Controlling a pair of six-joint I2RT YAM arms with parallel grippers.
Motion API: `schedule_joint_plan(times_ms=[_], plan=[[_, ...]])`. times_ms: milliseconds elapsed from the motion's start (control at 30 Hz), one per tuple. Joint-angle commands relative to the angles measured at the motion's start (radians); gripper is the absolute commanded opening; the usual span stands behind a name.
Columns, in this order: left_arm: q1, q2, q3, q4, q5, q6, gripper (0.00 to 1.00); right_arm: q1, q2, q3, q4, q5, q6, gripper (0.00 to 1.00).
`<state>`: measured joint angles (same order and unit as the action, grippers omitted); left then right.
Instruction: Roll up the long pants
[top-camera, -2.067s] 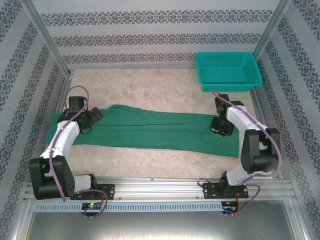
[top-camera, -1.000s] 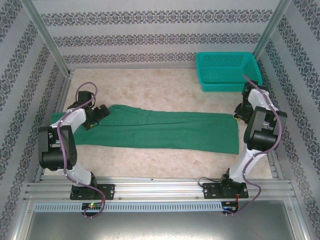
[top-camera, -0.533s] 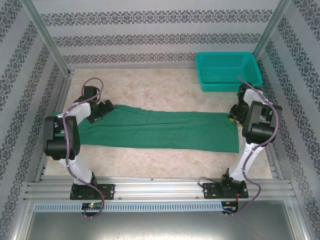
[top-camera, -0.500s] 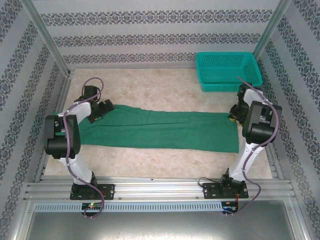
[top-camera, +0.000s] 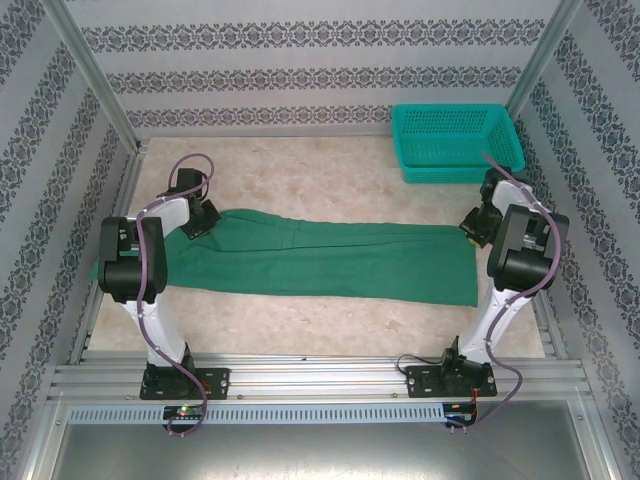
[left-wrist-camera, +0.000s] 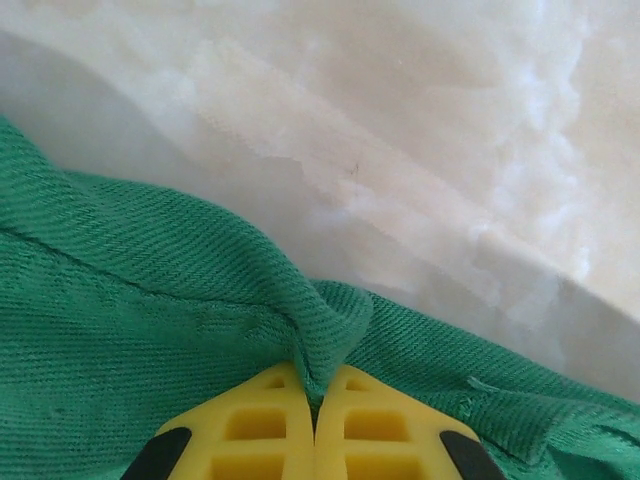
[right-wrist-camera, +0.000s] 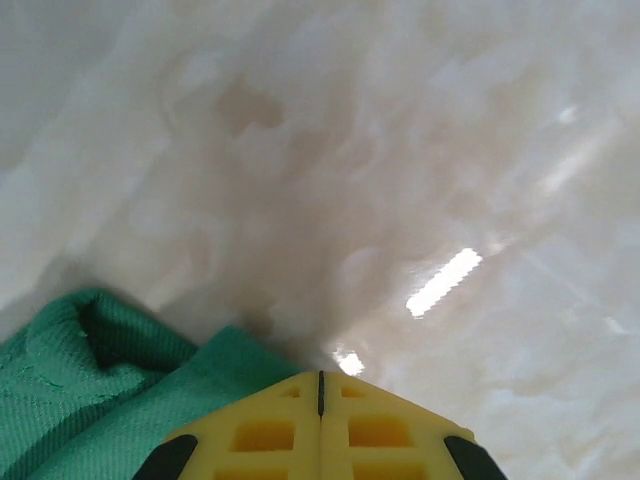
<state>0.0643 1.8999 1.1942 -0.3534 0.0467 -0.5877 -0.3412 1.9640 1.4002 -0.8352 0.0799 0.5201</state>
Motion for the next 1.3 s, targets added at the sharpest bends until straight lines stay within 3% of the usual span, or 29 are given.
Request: schedule_joint_plan(times_ms=[0, 200, 300, 333, 400, 433, 533, 1033, 1100, 1133, 1167, 1233, 1267], plan=[[-0.006, -0.007, 0.002, -0.013, -0.058, -0.024, 0.0, -0.032, -0.076, 0.058, -0.024, -0.005, 0.001, 0.0], [-0.005, -0.017, 0.0, -0.016, -0.083, -0.047, 0.0, -0.04, -0.115, 0.116, -0.037, -0.003, 0.008, 0.0], [-0.006, 0.006, 0.037, -0.048, -0.053, -0.037, 0.0, -0.036, -0.091, 0.127, -0.043, -0.068, -0.005, 0.0], [-0.006, 0.008, 0.042, -0.054, -0.054, -0.034, 0.01, -0.033, -0.07, 0.137, -0.058, -0.081, -0.012, 0.2], [-0.006, 0.003, 0.034, -0.045, -0.053, -0.025, 0.2, -0.02, -0.046, 0.128, -0.055, -0.098, -0.023, 0.34], [-0.006, 0.0, 0.028, -0.044, -0.056, -0.023, 0.34, -0.013, -0.041, 0.116, -0.048, -0.094, -0.024, 0.44], [-0.006, -0.014, 0.011, -0.034, -0.053, -0.013, 0.58, 0.002, -0.03, 0.078, -0.018, -0.112, -0.022, 0.59], [-0.005, -0.007, -0.001, -0.028, -0.041, 0.0, 0.57, 0.071, 0.103, 0.059, -0.003, -0.095, -0.022, 0.51], [-0.004, -0.004, -0.001, -0.027, -0.039, -0.001, 0.55, 0.069, 0.103, 0.059, -0.008, -0.098, -0.028, 0.31], [-0.004, -0.002, 0.0, -0.027, -0.038, -0.001, 0.55, 0.065, 0.101, 0.057, -0.011, -0.094, -0.027, 0.1], [-0.004, -0.001, 0.002, -0.03, -0.037, -0.003, 0.55, 0.062, 0.096, 0.055, -0.014, -0.09, -0.019, 0.0], [-0.004, -0.002, -0.001, -0.03, -0.038, -0.004, 0.55, 0.056, 0.074, 0.048, -0.014, -0.089, -0.011, 0.0], [-0.004, -0.002, -0.001, -0.029, -0.037, -0.004, 0.54, 0.055, 0.062, 0.048, -0.014, -0.084, -0.014, 0.08]])
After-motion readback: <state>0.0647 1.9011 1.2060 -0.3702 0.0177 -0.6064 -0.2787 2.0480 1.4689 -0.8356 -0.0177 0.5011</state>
